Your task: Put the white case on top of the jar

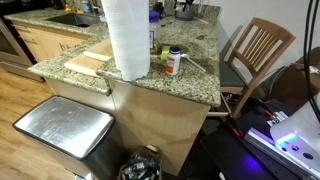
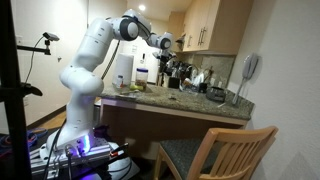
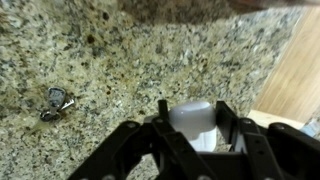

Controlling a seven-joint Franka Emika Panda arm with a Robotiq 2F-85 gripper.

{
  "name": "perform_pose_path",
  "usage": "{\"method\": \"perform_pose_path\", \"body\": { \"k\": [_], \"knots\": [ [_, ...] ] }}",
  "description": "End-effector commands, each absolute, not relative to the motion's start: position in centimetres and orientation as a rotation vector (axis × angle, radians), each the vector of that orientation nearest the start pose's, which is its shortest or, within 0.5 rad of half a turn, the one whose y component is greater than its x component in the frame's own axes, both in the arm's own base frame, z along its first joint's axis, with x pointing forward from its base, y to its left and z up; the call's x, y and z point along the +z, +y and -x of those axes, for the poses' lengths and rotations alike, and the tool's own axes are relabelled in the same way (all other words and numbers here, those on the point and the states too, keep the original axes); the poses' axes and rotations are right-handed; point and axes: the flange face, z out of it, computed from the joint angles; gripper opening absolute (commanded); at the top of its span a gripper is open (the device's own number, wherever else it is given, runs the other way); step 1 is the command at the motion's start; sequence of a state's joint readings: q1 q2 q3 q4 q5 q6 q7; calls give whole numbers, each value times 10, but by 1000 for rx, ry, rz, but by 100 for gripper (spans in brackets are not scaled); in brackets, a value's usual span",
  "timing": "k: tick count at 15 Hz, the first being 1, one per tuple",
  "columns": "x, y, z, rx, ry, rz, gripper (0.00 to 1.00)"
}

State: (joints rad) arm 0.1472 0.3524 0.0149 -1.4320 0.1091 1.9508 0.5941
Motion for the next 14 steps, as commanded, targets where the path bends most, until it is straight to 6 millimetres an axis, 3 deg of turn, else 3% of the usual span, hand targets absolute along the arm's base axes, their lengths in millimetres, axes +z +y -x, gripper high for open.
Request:
{"method": "perform_pose_path", "body": {
  "k": [1,4,5,7,8,9,14],
  "knots": [
    [543,124,-610,-87,408,2888,20],
    [573,134,-555,-50,171,2866,20],
    [566,140,-593,-79,294,2885,45],
    [580,143,-567,-78,214,2878,45],
    [583,141,-560,-83,203,2878,20],
    [573,147,-566,-60,195,2893,20],
    [557,241,-574,-174,-78,2964,20]
  ]
}}
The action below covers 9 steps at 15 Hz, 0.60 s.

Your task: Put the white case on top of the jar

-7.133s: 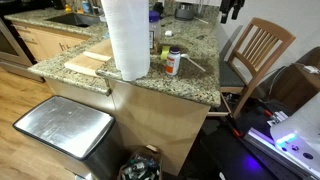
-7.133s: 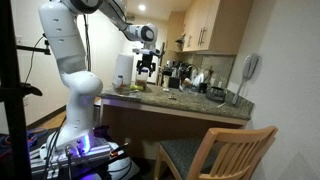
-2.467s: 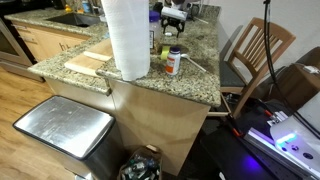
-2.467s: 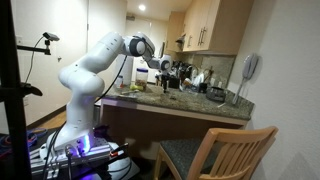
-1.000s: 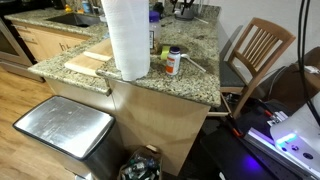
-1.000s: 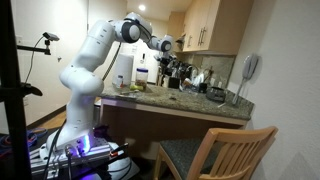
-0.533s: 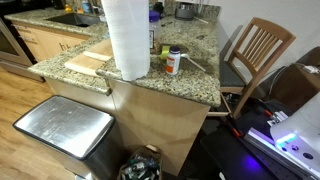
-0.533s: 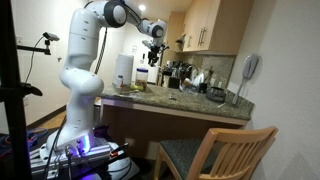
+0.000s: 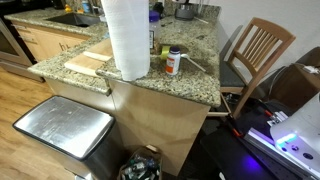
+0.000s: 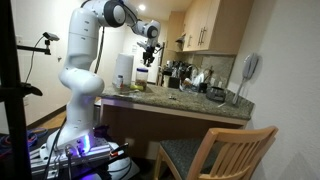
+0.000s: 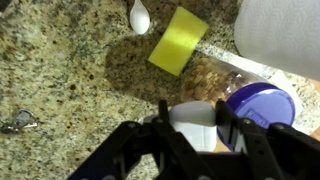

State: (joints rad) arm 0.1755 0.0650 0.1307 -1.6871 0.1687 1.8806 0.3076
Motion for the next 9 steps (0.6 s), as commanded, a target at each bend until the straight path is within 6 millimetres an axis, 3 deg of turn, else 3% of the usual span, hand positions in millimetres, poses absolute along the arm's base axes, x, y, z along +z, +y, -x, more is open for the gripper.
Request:
{"method": "perform_pose_path", "body": {
  "k": [1,4,5,6,8,9],
  "knots": [
    [557,259,-575,-211,-130,2969,20],
    [564,302,-577,-348,-227,2956,20],
    [559,290,-568,-282,-196,2965,20],
    [559,298,-567,-290,-205,2960,45],
    [558,298,-567,-287,-205,2962,45],
    [559,295,-568,-288,-198,2963,20]
  ]
}}
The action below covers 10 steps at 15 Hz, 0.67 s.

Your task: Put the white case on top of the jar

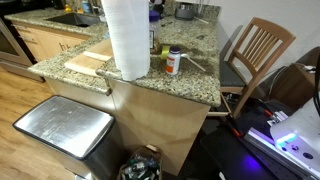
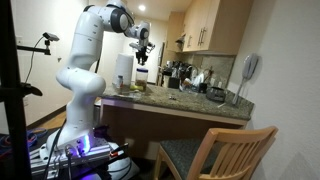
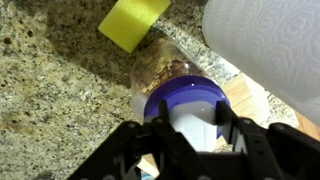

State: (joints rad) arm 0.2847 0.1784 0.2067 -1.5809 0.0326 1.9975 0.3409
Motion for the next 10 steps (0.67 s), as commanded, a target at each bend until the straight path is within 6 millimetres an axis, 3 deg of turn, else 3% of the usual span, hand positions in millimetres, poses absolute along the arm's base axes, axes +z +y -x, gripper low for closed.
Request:
{"method": "perform_pose_path", "body": {
  "k": [1,4,10],
  "knots": [
    [555,294,-572,-292,-192,2949,20],
    [550,303,-579,-344,-193,2926,20],
    [520,320,-595,-376,-182,2925,20]
  ]
}}
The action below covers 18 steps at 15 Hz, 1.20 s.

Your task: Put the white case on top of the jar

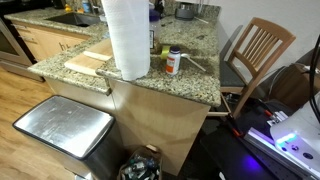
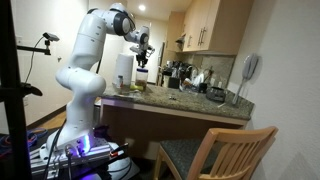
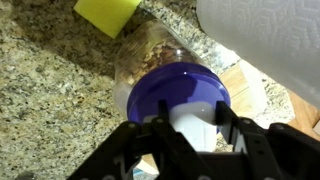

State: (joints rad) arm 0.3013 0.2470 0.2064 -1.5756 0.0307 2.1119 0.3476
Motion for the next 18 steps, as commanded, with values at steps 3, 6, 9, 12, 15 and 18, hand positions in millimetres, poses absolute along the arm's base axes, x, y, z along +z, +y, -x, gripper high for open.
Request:
{"method": "perform_pose_path", "body": {
  "k": [3,6,9,12,15,18],
  "knots": [
    [516,322,-598,-389,-171,2942,20],
    [519,321,-594,-406,-160,2986,70],
    [526,322,-589,-432,-171,3011,86],
    [543,320,-583,-457,-178,2983,100],
    [572,309,-574,-511,-146,2938,100],
    [606,277,-558,-507,-56,2829,100]
  ]
}}
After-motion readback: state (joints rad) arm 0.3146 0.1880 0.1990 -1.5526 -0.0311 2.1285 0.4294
